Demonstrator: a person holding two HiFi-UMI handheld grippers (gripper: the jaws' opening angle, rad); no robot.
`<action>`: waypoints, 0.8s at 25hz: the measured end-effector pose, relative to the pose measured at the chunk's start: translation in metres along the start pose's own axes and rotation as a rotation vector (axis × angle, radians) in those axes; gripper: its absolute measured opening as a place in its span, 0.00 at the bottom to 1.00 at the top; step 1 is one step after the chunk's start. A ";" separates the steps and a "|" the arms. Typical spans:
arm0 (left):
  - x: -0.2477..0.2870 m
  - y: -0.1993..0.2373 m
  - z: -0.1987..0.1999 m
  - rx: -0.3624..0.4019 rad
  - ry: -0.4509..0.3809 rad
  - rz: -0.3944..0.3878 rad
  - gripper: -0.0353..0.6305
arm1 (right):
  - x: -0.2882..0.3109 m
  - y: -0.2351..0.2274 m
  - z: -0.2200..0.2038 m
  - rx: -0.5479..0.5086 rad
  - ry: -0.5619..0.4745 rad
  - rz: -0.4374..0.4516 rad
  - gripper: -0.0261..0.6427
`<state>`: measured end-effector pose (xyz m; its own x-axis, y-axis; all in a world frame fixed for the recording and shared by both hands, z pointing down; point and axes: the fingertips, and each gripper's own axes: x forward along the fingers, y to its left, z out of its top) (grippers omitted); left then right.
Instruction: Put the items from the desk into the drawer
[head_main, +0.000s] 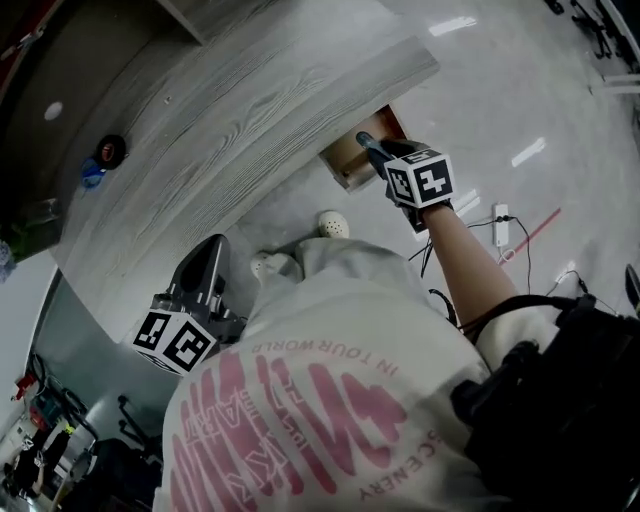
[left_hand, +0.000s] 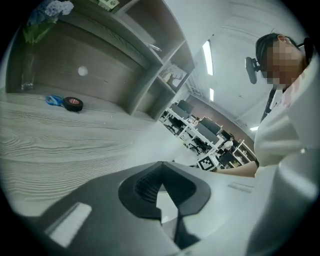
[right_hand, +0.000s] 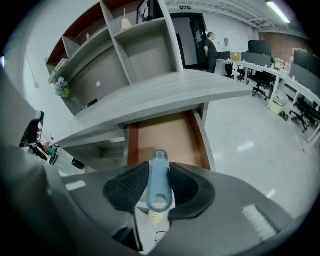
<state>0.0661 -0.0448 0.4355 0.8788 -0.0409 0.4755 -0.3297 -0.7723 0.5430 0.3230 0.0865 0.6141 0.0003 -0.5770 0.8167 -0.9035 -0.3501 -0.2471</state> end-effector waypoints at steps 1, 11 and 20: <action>0.004 -0.003 -0.002 0.001 0.005 0.008 0.08 | 0.006 -0.003 -0.002 -0.002 0.012 0.007 0.24; 0.009 -0.006 -0.014 0.010 0.033 0.086 0.08 | 0.060 -0.018 -0.001 -0.084 0.056 -0.035 0.24; 0.009 -0.013 -0.023 -0.003 0.023 0.112 0.08 | 0.074 -0.013 -0.015 -0.226 0.233 -0.104 0.24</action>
<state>0.0708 -0.0208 0.4485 0.8280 -0.1120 0.5495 -0.4267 -0.7617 0.4876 0.3279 0.0597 0.6857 0.0231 -0.3532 0.9352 -0.9760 -0.2105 -0.0554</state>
